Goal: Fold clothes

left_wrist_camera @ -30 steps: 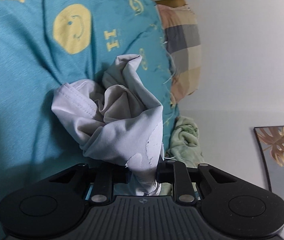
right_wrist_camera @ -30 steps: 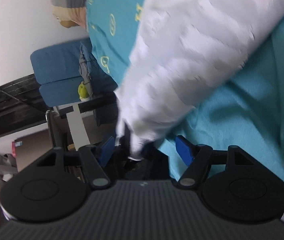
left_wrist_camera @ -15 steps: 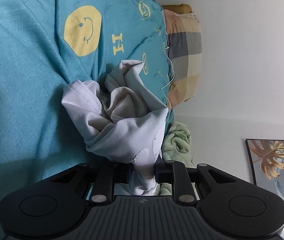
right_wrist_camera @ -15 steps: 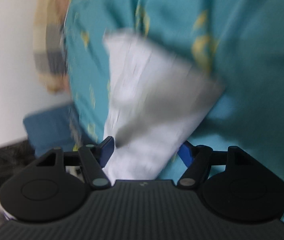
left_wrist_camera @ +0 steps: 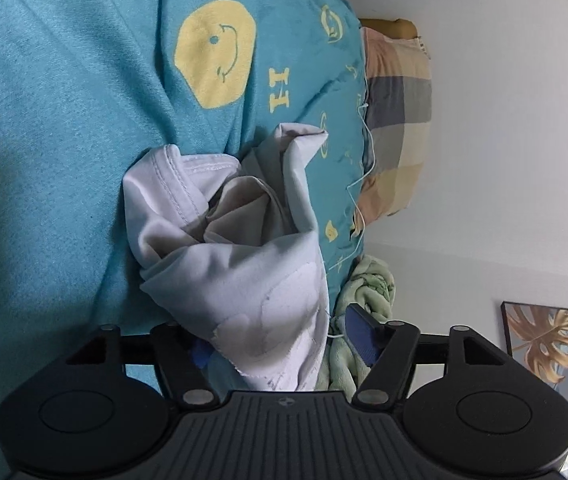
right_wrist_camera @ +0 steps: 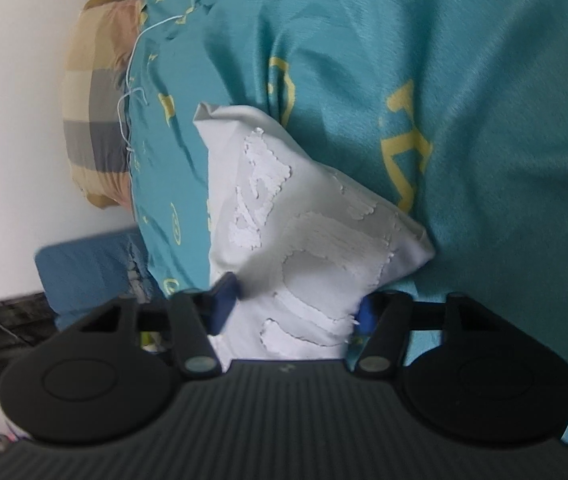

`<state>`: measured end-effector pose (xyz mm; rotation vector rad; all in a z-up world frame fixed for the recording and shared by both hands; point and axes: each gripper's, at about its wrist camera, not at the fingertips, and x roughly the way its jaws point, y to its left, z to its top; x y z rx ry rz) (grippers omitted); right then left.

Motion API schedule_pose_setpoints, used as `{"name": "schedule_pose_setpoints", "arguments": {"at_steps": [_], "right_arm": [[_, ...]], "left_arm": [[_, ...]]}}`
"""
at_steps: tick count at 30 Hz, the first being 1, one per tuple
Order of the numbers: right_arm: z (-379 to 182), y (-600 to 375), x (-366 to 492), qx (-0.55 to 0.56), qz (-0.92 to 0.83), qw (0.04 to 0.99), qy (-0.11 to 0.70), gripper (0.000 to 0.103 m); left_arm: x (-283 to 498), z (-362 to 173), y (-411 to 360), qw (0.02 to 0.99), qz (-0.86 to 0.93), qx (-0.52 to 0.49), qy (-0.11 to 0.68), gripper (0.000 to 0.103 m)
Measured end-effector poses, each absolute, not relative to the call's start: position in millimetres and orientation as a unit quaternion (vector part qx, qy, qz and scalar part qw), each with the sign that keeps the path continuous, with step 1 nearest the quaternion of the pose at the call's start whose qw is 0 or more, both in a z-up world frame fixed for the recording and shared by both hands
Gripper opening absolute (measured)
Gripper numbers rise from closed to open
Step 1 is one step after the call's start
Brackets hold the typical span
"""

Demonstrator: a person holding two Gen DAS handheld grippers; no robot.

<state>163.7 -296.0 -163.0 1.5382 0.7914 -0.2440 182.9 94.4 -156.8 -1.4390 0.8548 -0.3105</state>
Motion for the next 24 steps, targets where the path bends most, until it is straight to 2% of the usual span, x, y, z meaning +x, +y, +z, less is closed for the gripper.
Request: {"name": "schedule_pose_setpoints", "arguments": {"at_steps": [1, 2, 5, 8, 14, 24], "right_arm": [[-161.2, -295.1, 164.5, 0.667, -0.107, 0.649, 0.35, 0.043], [-160.1, -294.1, 165.1, 0.663, -0.106, 0.654, 0.349, 0.037], [-151.8, -292.3, 169.1, 0.643, -0.101, 0.675, 0.347, 0.026], [-140.3, -289.9, 172.9, 0.62, -0.094, 0.7, 0.341, 0.022], [-105.3, -294.9, 164.1, 0.618, -0.071, 0.72, 0.307, 0.019], [-23.4, -356.1, 120.3, 0.635, -0.046, 0.736, 0.229, 0.019]], "left_arm": [[184.0, -157.2, 93.5, 0.659, -0.137, -0.636, 0.377, 0.041], [185.2, -157.6, 92.5, 0.659, -0.136, -0.636, 0.377, 0.035], [188.6, -158.8, 89.7, 0.66, -0.135, -0.637, 0.375, 0.026], [186.1, -148.6, 88.8, 0.669, -0.141, -0.631, 0.367, 0.023], [170.5, -116.5, 84.9, 0.66, -0.158, -0.642, 0.357, 0.022], [154.1, 16.1, 2.5, 0.688, -0.23, -0.594, 0.347, 0.022]]}}
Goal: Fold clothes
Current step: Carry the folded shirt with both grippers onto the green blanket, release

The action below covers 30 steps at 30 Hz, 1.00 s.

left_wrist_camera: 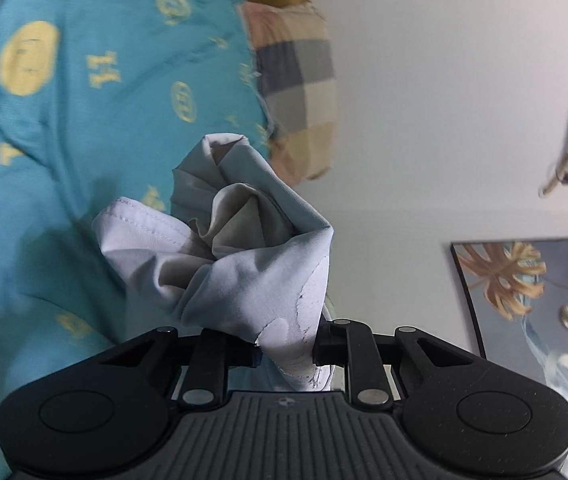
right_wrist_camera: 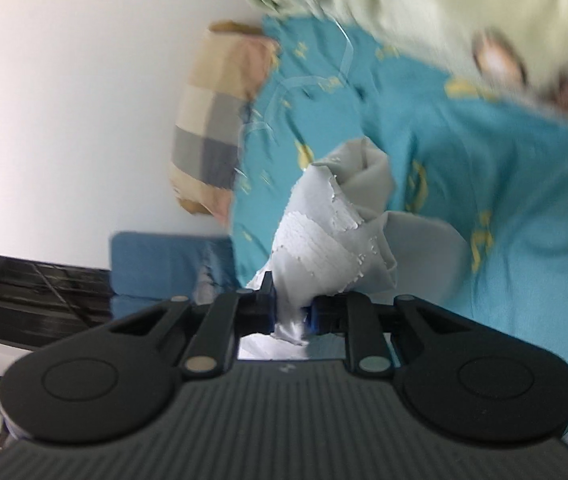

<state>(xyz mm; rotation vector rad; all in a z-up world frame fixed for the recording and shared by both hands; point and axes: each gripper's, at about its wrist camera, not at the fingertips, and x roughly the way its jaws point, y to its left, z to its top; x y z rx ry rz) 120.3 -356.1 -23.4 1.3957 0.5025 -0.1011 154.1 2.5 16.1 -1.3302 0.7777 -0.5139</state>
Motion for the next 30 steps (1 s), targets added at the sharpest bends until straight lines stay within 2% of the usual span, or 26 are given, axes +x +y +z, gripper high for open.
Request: {"name": "schedule_pose_setpoints", "arguments": {"at_steps": [3, 10, 17, 20, 22, 26, 30], "right_arm": [[9.2, -395.0, 109.7, 0.633, -0.047, 0.747, 0.2, 0.019], [72.0, -522.8, 107.4, 0.621, -0.08, 0.769, 0.13, 0.019], [112.9, -649.6, 105.9, 0.545, -0.101, 0.83, 0.058, 0.019], [99.5, -683.3, 94.2, 0.52, -0.118, 0.845, 0.037, 0.019], [74.3, -695.8, 86.9, 0.514, -0.158, 0.84, 0.067, 0.019], [17.1, -711.5, 73.4, 0.527, -0.213, 0.809, 0.149, 0.019], [-18.9, -713.9, 63.4, 0.563, -0.222, 0.781, 0.155, 0.02]], "left_arm": [[152.2, 55.4, -30.5, 0.694, -0.253, -0.578, 0.346, 0.022], [191.2, 111.2, -189.1, 0.689, -0.32, -0.541, 0.361, 0.022], [271.4, 92.3, -357.3, 0.664, -0.412, -0.519, 0.347, 0.023], [273.4, 70.4, -404.2, 0.669, -0.447, -0.487, 0.34, 0.023], [267.0, 47.7, -423.1, 0.68, -0.464, -0.446, 0.352, 0.024], [246.6, 0.9, -429.4, 0.693, -0.455, -0.387, 0.403, 0.024], [233.4, -23.7, -420.5, 0.694, -0.438, -0.375, 0.43, 0.03]]}}
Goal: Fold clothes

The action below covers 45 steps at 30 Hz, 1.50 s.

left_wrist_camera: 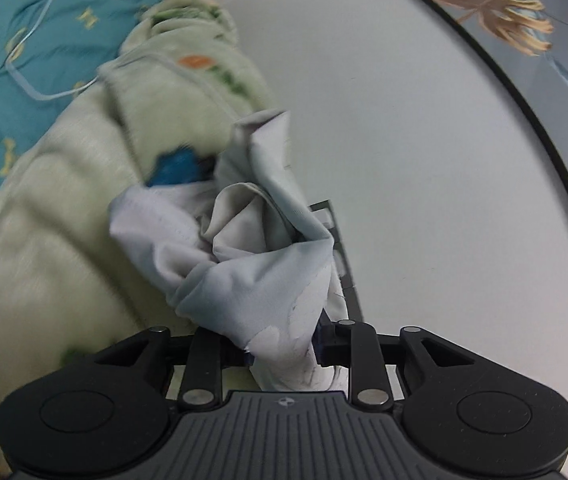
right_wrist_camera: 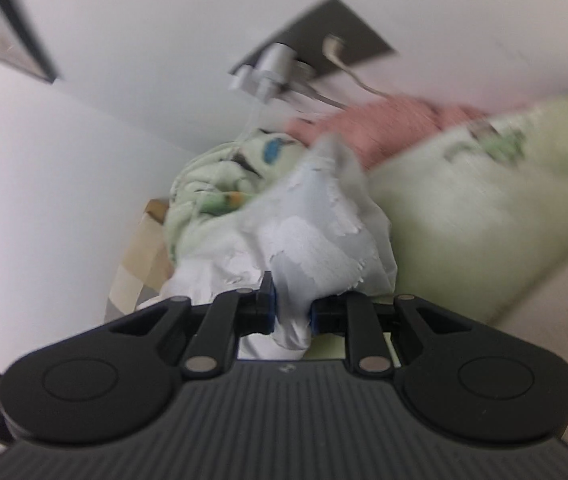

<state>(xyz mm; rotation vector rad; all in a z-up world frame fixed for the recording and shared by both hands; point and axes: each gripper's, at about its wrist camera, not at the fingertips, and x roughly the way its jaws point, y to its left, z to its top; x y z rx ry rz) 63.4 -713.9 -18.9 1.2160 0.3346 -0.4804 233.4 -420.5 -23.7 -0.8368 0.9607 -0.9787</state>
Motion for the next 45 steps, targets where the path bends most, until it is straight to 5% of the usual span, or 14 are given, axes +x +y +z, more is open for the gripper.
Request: {"name": "schedule_pose_setpoints", "arguments": {"at_steps": [9, 13, 21, 29, 34, 45], "right_arm": [[2.5, -690.2, 40.1, 0.535, -0.22, 0.8, 0.159, 0.023], [28.3, -665.6, 16.4, 0.483, -0.225, 0.831, 0.16, 0.032], [76.4, -601.4, -29.3, 0.368, -0.217, 0.891, 0.154, 0.033], [109.4, -520.9, -71.6, 0.248, -0.212, 0.933, 0.152, 0.035], [118.0, -479.3, -100.7, 0.201, -0.224, 0.946, 0.121, 0.07], [116.6, -418.9, -140.6, 0.128, -0.231, 0.959, 0.106, 0.071]], "left_arm": [[206.7, 24.3, -377.6, 0.754, -0.413, -0.279, 0.428, 0.06], [175.1, 68.6, -348.3, 0.8, -0.417, -0.207, 0.378, 0.075], [92.3, 127.8, -297.1, 0.851, -0.415, -0.103, 0.306, 0.081], [22.0, 155.1, -254.1, 0.877, -0.413, -0.049, 0.241, 0.103], [-17.1, 162.5, -237.6, 0.893, -0.4, -0.016, 0.207, 0.103], [-88.2, 169.1, -206.4, 0.91, -0.384, 0.022, 0.157, 0.103]]}}
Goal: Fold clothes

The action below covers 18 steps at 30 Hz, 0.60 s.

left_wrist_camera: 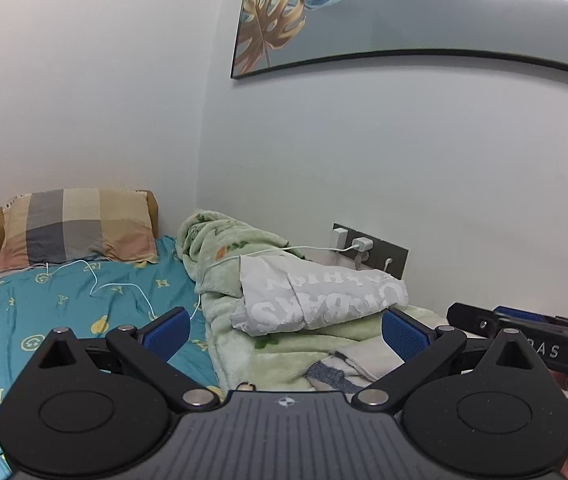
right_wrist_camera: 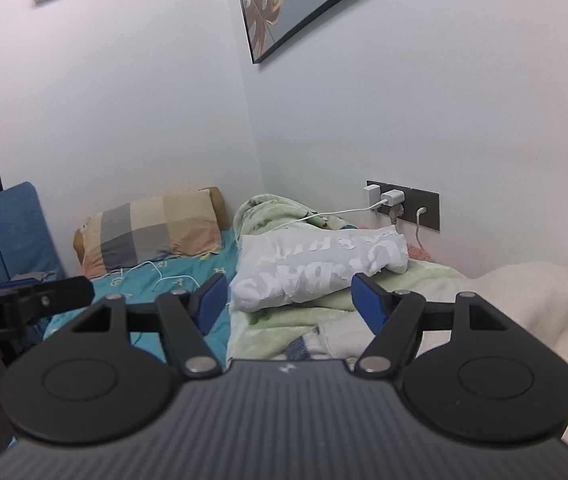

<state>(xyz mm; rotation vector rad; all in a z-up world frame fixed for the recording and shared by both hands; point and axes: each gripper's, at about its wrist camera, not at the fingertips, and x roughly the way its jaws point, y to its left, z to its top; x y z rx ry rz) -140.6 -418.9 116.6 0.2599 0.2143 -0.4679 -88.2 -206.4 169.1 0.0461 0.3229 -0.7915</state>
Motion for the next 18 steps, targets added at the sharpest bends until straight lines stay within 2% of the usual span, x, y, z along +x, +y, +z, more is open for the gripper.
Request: {"name": "schedule_pose_setpoints", "arguments": {"at_steps": [8, 18], "right_arm": [[122.1, -385.5, -148.0, 0.075, -0.228, 0.965, 0.104, 0.071], [124.5, -381.6, -148.4, 0.075, -0.231, 0.963, 0.113, 0.07]], "left_arm": [[-112.6, 167.9, -192.3, 0.921, -0.361, 0.044, 0.143, 0.103], [-122.8, 171.1, -185.5, 0.922, -0.359, 0.051, 0.137, 0.103]]}}
